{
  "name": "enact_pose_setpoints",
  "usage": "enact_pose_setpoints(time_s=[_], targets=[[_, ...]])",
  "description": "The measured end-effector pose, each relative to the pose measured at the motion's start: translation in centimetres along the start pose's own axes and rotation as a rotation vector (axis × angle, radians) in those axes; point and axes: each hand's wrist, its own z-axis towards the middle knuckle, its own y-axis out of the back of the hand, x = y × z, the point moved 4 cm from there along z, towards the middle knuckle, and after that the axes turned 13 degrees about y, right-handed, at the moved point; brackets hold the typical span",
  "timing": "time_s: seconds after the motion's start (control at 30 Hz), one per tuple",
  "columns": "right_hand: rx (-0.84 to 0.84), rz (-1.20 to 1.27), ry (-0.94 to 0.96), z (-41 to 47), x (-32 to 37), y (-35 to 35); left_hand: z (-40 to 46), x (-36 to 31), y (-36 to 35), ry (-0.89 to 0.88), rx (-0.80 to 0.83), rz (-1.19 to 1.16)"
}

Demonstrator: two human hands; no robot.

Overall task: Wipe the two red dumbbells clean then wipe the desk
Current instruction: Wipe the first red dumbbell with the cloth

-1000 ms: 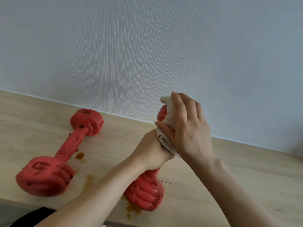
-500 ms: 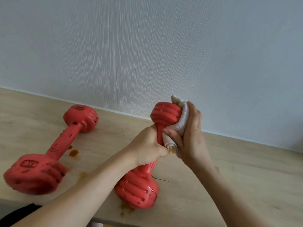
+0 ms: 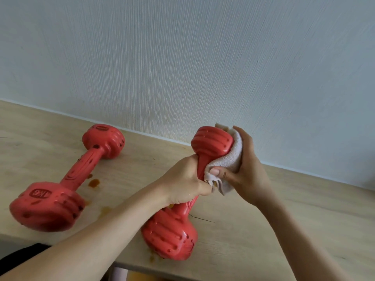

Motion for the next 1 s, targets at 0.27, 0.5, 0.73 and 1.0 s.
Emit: enact_pose_setpoints(time_s=[0.27, 0.5, 0.73, 1.0], targets=[[-0.303, -0.41, 0.001, 1.5, 2.7, -3.1, 0.8, -0.2, 0.2, -0.045, -0.13, 0.059], [-0.154, 0.145, -0.083, -0.4, -1.2, -0.1, 0.0, -0.3, 0.0, -0.041, 0.05, 0.093], [-0.253, 0.082, -0.103, -0.4, -1.1, -0.2, -0.3, -0.4, 0.1, 0.041, 0.16, 0.024], [-0.29, -0.098, -0.15, -0.3, 0.2, -0.1, -4.0, -2.3, 1.7, 0.035, -0.461, 0.955]])
